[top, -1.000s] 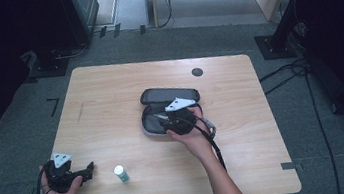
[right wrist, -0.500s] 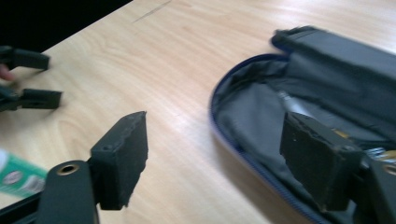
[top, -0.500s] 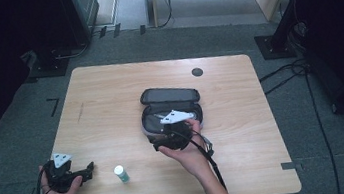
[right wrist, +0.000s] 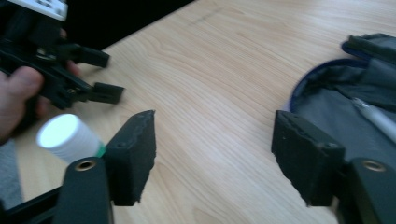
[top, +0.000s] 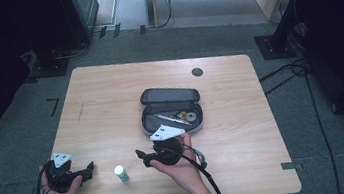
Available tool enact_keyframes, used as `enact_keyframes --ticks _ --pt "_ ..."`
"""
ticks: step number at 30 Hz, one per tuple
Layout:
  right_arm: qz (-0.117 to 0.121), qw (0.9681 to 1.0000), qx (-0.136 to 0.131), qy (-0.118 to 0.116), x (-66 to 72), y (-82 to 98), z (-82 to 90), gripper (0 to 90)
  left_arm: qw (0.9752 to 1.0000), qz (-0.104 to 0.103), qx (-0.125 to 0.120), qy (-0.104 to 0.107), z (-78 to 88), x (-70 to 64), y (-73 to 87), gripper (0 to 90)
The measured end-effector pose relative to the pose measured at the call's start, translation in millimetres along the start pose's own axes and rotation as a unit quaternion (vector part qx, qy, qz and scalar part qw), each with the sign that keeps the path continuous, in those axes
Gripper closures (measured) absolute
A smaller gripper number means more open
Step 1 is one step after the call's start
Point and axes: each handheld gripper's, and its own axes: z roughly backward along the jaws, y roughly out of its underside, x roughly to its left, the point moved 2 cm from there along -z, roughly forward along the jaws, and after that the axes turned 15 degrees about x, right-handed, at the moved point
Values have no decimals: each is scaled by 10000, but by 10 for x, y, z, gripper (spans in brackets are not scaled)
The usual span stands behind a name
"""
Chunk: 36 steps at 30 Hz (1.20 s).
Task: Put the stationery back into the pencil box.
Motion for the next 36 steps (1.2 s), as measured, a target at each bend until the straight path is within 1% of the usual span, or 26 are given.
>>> enact_keyframes --ticks 1,5,6,8,9,14,19,21,23,27,29,31,33,34,35,36 --pt "3 9999 -74 -76 18 8 -2 361 10000 3 -2 0 0 0 0 0" --pt "58 9989 -260 -383 107 35 2 423 10000 1 -1 0 0 0 0 0" --pt "90 9984 -282 -489 138 39 2 429 10000 4 -6 -2 -1 -1 0 0" --pt "237 9975 -271 -612 205 50 -1 448 10000 2 -2 -1 0 0 0 0" --pt "299 9971 -266 -651 233 56 -6 456 10000 1 0 -1 0 0 0 0" --pt "363 9950 -271 -885 344 82 -49 488 10000 3 -4 -3 -1 -1 0 0" --pt "512 9935 -258 -980 438 93 -62 492 10000 2 -3 -3 0 0 0 0" --pt "610 9932 -247 -962 480 94 -69 492 10000 -2 4 -2 1 0 0 0" --pt "635 9931 -228 -961 511 96 -82 492 10000 -1 0 -4 0 0 0 0" --pt "709 9929 -170 -944 569 111 -161 495 10000 0 -1 -4 0 0 0 0" --pt "792 9923 -167 -940 609 123 -206 492 10000 -2 2 -2 0 0 0 0" --pt "838 9928 -131 -842 652 133 -259 474 10000 -2 2 -2 0 0 0 0" --pt "947 9933 -113 -654 692 136 -306 462 10000 1 -4 -3 -1 0 0 0" --pt "993 9936 -93 -522 714 137 -322 463 10000 1 -1 0 0 0 1 0" --pt "1058 9934 -72 -430 731 133 -342 487 10000 1 -3 -2 0 0 1 0" --pt "1099 9935 -56 -304 742 132 -354 534 10000 1 -2 -4 0 0 1 0"
